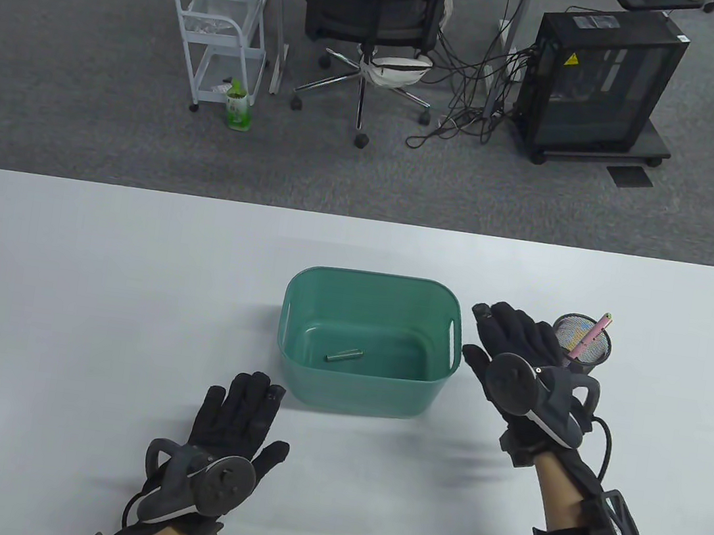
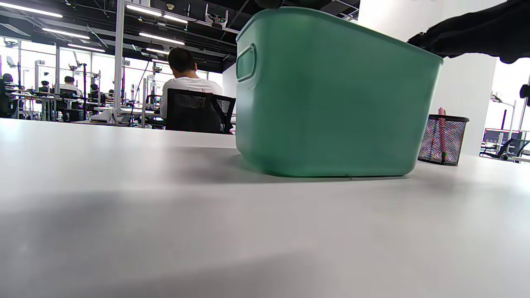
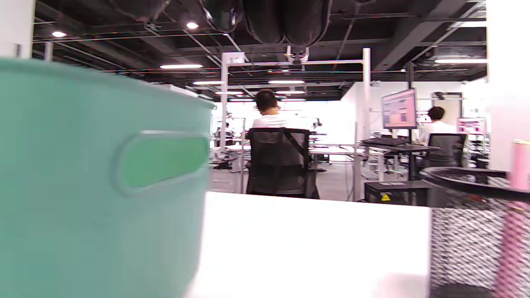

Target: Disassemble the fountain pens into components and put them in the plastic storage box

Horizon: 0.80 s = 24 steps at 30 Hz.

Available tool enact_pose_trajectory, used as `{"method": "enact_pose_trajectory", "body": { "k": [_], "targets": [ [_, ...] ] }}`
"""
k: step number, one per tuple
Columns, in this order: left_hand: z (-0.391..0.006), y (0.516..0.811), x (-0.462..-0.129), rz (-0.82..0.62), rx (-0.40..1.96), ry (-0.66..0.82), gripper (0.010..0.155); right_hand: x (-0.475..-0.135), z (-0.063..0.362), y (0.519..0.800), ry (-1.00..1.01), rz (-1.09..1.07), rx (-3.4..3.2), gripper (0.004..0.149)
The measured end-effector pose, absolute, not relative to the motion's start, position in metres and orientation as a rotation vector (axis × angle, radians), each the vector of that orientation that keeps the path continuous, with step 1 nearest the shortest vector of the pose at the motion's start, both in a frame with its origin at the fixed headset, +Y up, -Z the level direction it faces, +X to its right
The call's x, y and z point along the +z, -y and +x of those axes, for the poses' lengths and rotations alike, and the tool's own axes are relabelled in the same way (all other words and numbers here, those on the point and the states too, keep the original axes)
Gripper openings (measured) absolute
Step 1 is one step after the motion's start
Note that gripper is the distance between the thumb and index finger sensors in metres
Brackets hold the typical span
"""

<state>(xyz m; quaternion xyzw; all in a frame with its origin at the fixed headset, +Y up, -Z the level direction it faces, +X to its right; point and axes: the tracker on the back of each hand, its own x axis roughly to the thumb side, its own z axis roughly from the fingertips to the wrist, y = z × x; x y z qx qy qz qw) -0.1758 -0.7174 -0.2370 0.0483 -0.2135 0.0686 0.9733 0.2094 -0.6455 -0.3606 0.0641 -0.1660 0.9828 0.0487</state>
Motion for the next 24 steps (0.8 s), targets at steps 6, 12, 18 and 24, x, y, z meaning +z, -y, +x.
{"method": "enact_pose_trajectory", "body": {
  "k": [6,12,18,24],
  "targets": [
    [-0.176,0.718,-0.237,0.094,0.136,0.43,0.075,-0.368,0.253,0.648,0.467,-0.057,2.977,0.064],
    [-0.175,0.718,-0.237,0.084,0.131,0.429,0.075,-0.384,0.299,0.655,0.401,-0.348,2.9,0.064],
    [-0.175,0.718,-0.238,0.074,0.126,0.427,0.075,-0.4,0.327,0.66,0.354,-0.53,2.879,0.064],
    [-0.175,0.719,-0.238,0.062,0.127,0.419,0.075,-0.415,0.335,0.664,0.332,-0.542,2.971,0.064]
  ]
}}
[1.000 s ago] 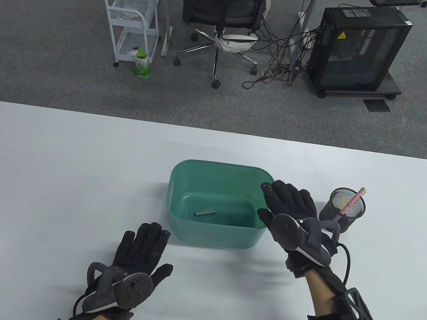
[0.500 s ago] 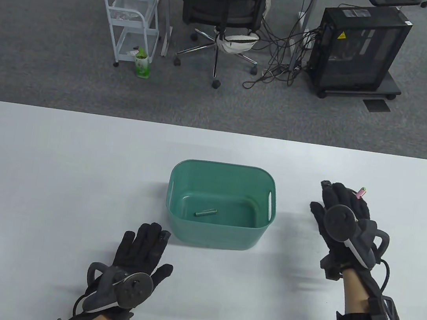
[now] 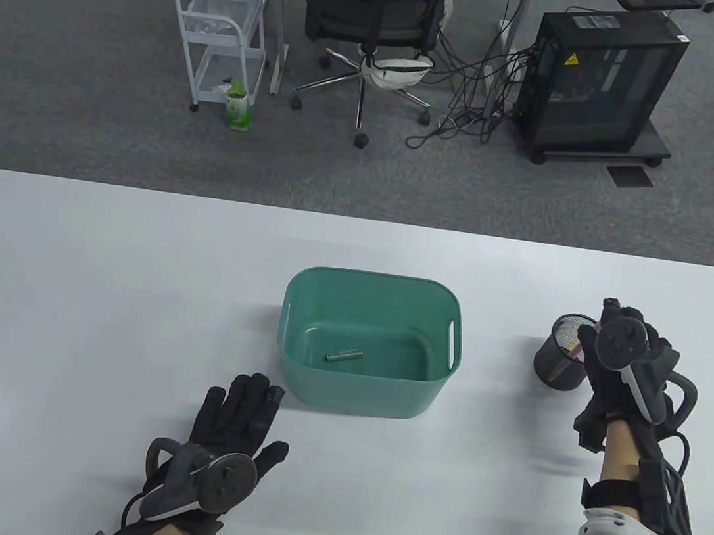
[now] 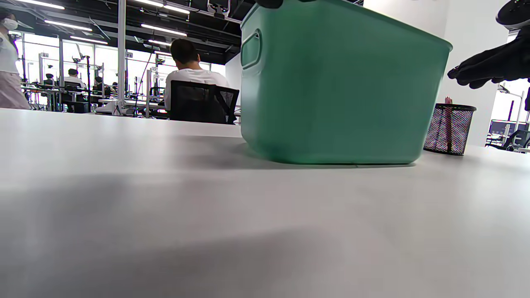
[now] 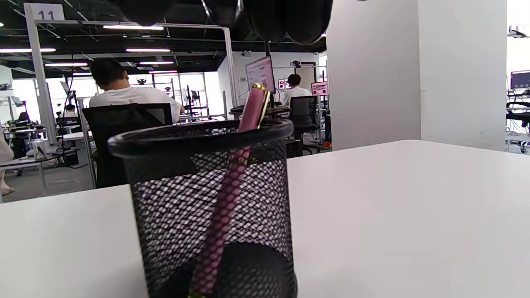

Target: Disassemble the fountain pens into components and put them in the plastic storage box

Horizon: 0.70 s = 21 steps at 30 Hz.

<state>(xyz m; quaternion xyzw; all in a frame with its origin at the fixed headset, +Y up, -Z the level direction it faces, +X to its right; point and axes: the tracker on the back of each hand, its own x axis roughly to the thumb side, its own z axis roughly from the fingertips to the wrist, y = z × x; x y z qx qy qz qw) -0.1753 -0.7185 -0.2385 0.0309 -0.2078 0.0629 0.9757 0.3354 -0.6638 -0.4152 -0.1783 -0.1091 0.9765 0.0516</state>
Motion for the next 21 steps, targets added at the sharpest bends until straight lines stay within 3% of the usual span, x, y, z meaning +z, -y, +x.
{"method": "enact_pose_trajectory", "body": {
  "k": [21],
  "targets": [
    [-0.174,0.722,-0.241,0.02,0.121,0.413,0.075,-0.453,0.35,0.692,0.21,-0.663,2.904,0.064]
  ]
}}
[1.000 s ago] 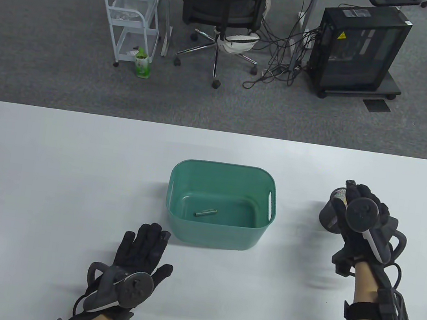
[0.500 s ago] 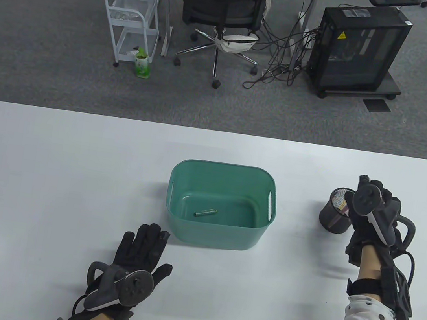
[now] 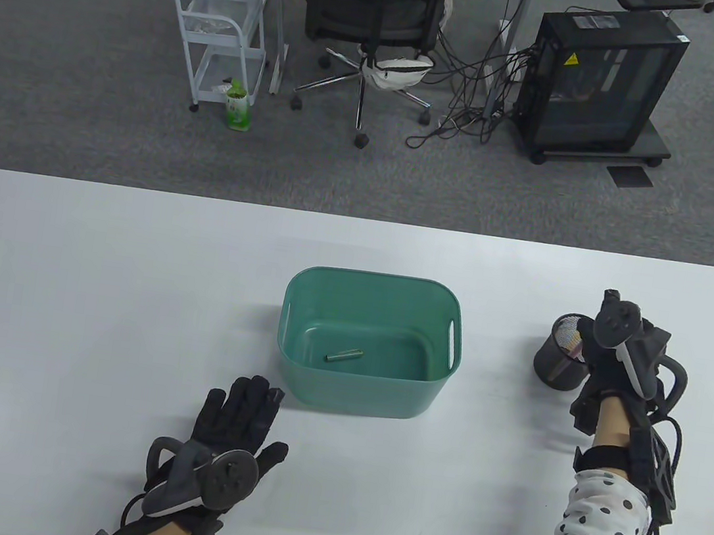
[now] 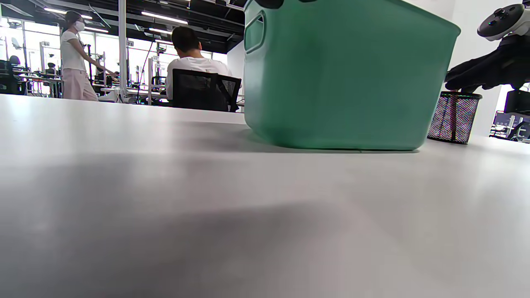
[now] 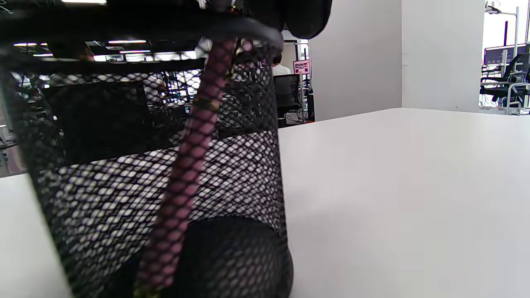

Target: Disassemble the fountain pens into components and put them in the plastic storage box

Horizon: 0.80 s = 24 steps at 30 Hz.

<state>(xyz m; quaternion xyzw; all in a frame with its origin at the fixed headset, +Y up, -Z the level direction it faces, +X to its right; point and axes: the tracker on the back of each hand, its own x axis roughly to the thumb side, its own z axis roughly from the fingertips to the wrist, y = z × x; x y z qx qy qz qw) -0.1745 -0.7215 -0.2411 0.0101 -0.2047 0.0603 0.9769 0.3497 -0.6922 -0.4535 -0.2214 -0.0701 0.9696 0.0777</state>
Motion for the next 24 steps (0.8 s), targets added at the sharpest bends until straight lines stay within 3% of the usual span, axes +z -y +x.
{"method": "enact_pose_trajectory", "body": {
  "k": [12,24],
  "targets": [
    [-0.175,0.723,-0.242,0.023,0.123,0.416,0.075,-0.453,0.348,0.692,0.299,-0.639,2.897,0.048],
    [-0.174,0.725,-0.242,0.025,0.117,0.425,0.074,-0.435,0.342,0.68,0.392,-0.476,2.961,0.042]
  ]
}}
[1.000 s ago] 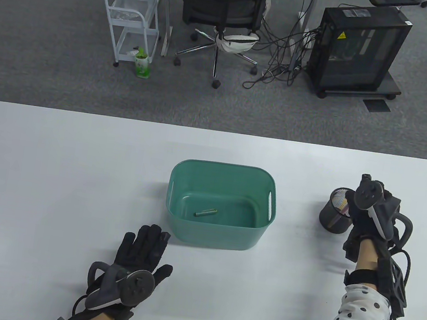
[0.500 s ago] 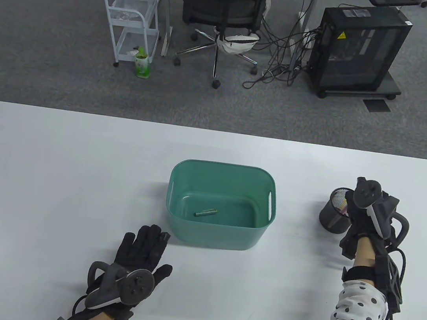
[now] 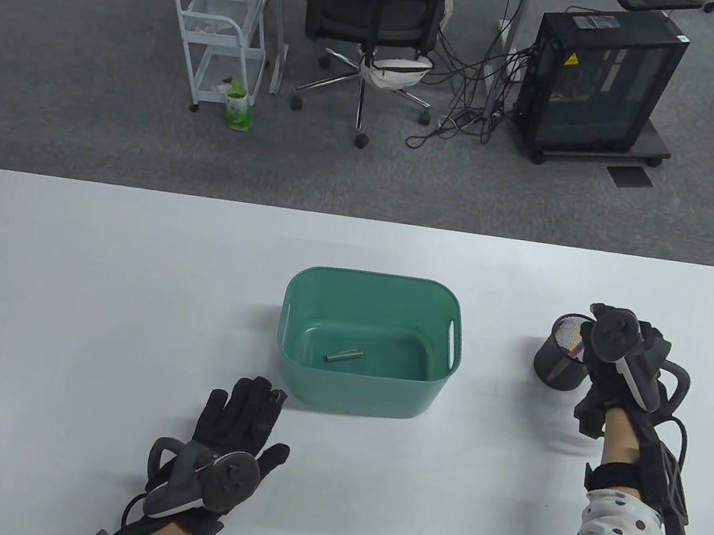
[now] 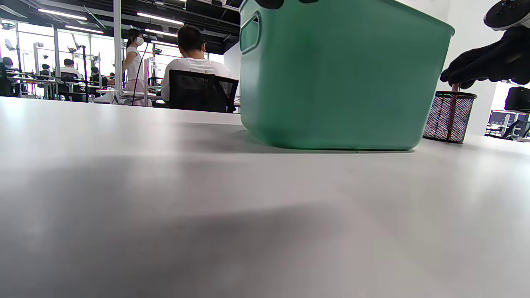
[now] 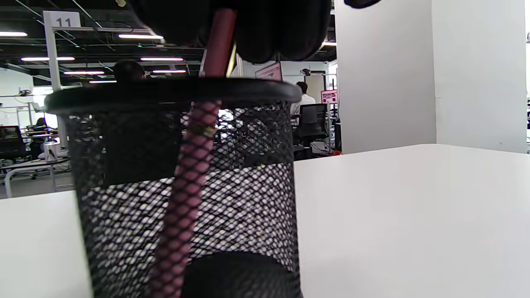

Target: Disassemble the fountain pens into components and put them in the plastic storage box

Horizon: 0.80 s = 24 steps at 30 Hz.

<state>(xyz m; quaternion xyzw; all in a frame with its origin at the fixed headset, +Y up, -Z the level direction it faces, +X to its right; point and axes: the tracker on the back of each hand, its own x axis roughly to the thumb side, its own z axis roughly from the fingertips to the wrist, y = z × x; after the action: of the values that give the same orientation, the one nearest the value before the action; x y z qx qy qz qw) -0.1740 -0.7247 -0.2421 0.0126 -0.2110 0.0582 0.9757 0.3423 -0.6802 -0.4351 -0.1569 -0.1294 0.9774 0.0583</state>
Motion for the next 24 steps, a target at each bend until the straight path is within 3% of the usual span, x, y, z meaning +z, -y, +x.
{"method": "enact_pose_trajectory", "body": {
  "k": [10,16,24],
  "targets": [
    [-0.173,0.726,-0.241,0.036,0.113,0.436,0.074,-0.421,0.34,0.671,0.378,-0.359,2.969,0.035],
    [-0.172,0.726,-0.24,0.051,0.113,0.446,0.074,-0.41,0.336,0.67,0.508,-0.339,2.99,0.035],
    [-0.171,0.726,-0.239,0.066,0.111,0.455,0.074,-0.384,0.339,0.638,0.742,-0.331,2.91,0.035]
  ]
}}
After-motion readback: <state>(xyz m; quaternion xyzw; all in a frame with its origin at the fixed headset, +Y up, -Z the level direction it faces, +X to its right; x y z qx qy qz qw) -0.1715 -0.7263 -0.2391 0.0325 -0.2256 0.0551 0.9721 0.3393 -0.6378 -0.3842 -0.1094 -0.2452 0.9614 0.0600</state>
